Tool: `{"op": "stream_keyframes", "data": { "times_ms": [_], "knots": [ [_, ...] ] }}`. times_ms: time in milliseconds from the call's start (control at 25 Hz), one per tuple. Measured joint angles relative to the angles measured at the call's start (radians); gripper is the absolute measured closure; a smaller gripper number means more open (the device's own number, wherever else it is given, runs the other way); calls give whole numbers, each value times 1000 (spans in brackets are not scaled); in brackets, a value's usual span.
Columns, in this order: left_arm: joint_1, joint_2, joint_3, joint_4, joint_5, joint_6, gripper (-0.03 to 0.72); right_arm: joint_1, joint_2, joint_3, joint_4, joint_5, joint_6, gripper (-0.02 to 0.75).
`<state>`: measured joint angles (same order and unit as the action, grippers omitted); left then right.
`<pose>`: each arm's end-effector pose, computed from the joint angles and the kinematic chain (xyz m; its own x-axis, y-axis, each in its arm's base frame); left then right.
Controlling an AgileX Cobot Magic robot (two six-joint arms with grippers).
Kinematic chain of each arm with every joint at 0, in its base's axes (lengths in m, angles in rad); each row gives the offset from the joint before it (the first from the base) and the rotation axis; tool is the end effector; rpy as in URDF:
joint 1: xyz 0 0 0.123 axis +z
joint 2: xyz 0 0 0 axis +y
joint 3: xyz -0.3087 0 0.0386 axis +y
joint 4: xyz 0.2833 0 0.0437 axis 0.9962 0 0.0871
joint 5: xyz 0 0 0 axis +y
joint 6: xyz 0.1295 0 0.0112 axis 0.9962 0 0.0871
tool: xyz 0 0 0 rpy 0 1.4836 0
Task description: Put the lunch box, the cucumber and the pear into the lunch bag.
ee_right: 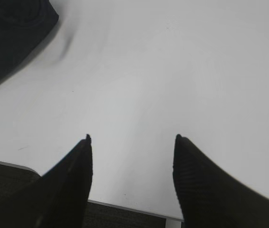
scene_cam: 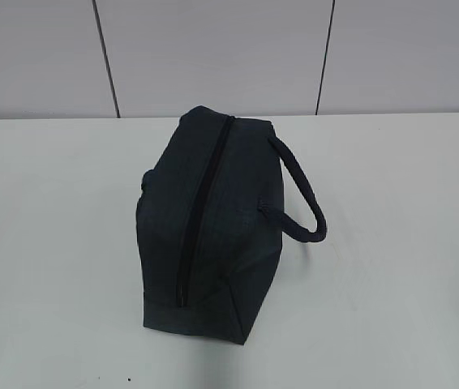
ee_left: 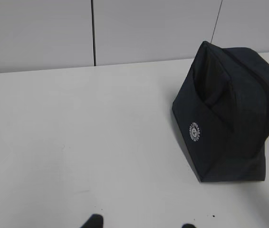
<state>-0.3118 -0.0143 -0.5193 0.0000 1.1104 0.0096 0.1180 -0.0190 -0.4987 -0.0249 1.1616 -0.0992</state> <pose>0.0258 -0.0083 0.2777 -0.4446 0.1534 -0.8825 0.3111 0.9504 0.0085 0.0256 0.0000 0.2651 -0.5108 -0.1702 -0.8427 -0.1550 0.9824 -0.1045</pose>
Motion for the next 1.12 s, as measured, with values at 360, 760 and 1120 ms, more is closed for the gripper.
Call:
{"op": "stream_keyframes", "data": {
  "times_ms": [360, 760, 1120],
  "knots": [
    [0, 0, 0, 0, 0, 0, 392, 0, 0, 0, 0, -4, 0, 308],
    [57, 0, 0, 0, -1, 0, 443, -2, 0, 0, 0, -4, 0, 308],
    [279, -3, 0, 0, -2, 0, 445, -80, 0, 0, 0, -6, 0, 308]
  ]
}}
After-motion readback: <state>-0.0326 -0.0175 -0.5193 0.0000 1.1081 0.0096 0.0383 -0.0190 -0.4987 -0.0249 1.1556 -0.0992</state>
